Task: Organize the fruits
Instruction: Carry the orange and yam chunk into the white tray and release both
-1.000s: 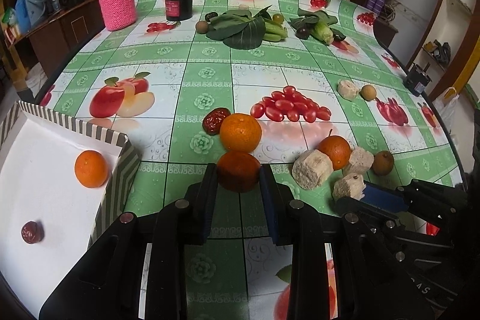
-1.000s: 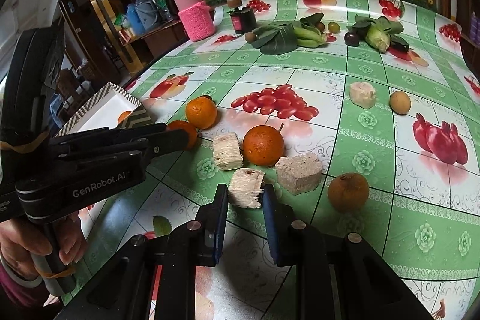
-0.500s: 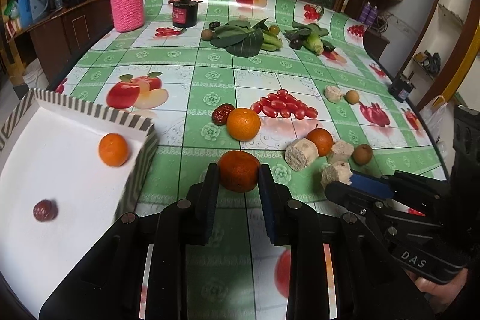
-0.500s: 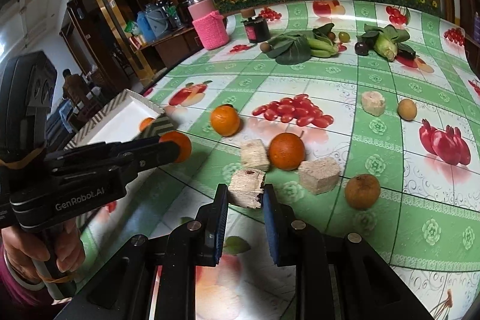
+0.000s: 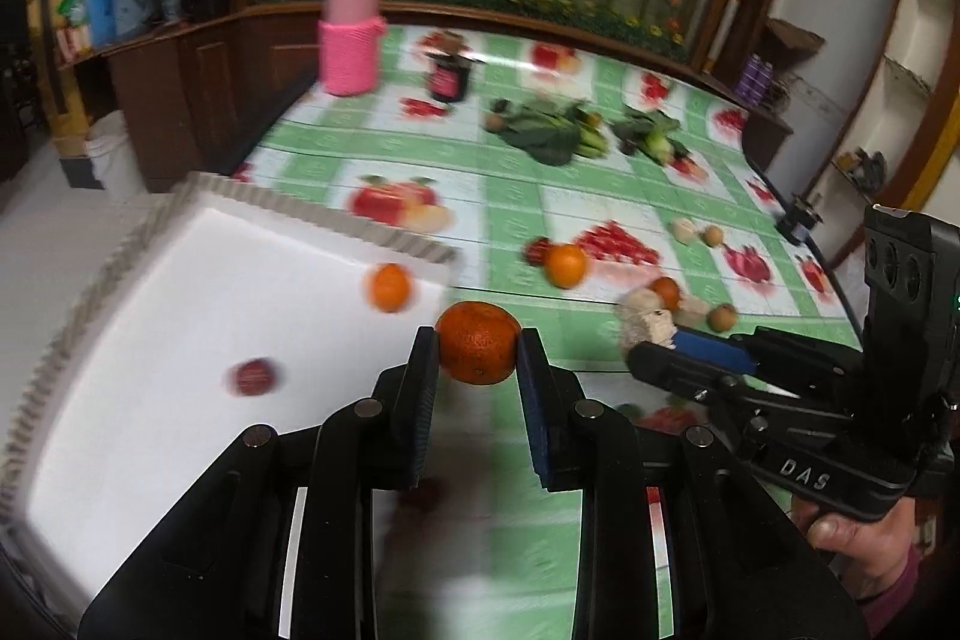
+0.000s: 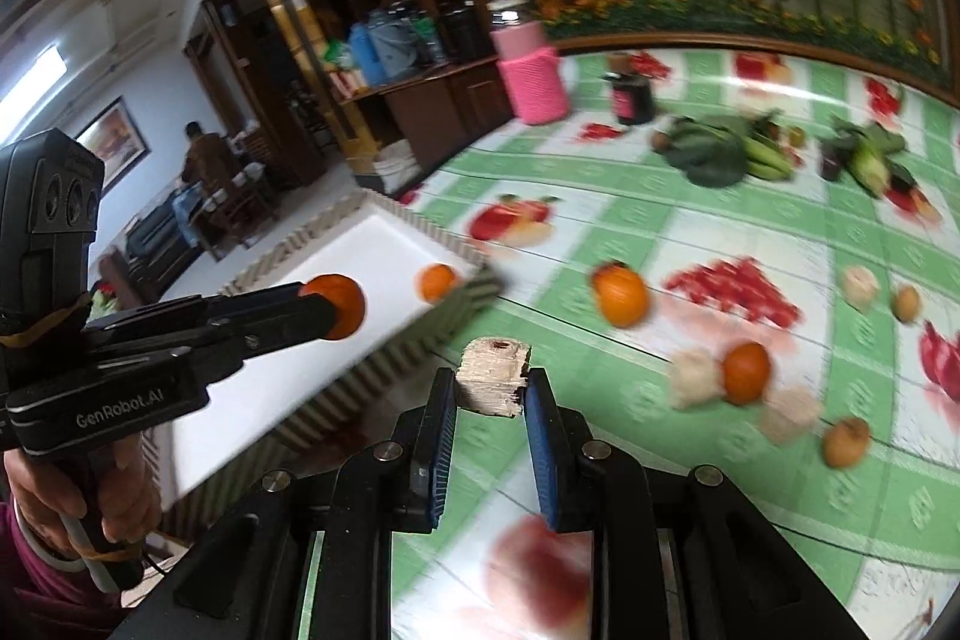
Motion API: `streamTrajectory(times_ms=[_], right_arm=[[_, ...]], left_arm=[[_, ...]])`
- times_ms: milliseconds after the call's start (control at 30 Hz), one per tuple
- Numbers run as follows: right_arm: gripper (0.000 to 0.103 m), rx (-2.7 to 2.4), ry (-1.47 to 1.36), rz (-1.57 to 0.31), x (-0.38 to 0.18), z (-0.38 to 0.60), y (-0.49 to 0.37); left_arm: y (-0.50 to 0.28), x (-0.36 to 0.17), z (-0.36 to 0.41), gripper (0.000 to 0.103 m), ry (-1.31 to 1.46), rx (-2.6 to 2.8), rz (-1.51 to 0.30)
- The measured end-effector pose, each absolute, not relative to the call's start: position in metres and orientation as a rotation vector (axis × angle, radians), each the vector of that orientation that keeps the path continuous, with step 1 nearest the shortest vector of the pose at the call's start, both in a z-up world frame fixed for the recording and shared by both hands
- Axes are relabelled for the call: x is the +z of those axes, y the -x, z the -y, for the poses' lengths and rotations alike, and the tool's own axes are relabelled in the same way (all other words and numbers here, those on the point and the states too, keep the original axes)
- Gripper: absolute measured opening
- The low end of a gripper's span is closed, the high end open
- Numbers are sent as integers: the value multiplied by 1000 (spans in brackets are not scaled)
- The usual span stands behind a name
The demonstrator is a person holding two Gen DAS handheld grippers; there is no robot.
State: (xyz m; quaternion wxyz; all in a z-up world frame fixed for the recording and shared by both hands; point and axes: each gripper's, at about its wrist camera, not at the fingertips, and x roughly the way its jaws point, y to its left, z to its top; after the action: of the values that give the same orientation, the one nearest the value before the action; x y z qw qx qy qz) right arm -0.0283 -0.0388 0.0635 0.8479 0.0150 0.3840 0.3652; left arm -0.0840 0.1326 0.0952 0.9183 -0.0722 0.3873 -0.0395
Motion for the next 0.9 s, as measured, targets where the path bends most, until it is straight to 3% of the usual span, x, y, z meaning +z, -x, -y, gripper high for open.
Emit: streamTrajectory(times_ms=[333,767,900], right_arm=[[22,928,48,-836,66,-49,31],[22,935,214,-941,27,-117,17],[31,911,263,-908,30,-118,25]], left_arm=[[114,84,-215,26,215,103,-815],[113,49,-237,26,250,162,-909],[113,48,-237,27,249,174,-915]])
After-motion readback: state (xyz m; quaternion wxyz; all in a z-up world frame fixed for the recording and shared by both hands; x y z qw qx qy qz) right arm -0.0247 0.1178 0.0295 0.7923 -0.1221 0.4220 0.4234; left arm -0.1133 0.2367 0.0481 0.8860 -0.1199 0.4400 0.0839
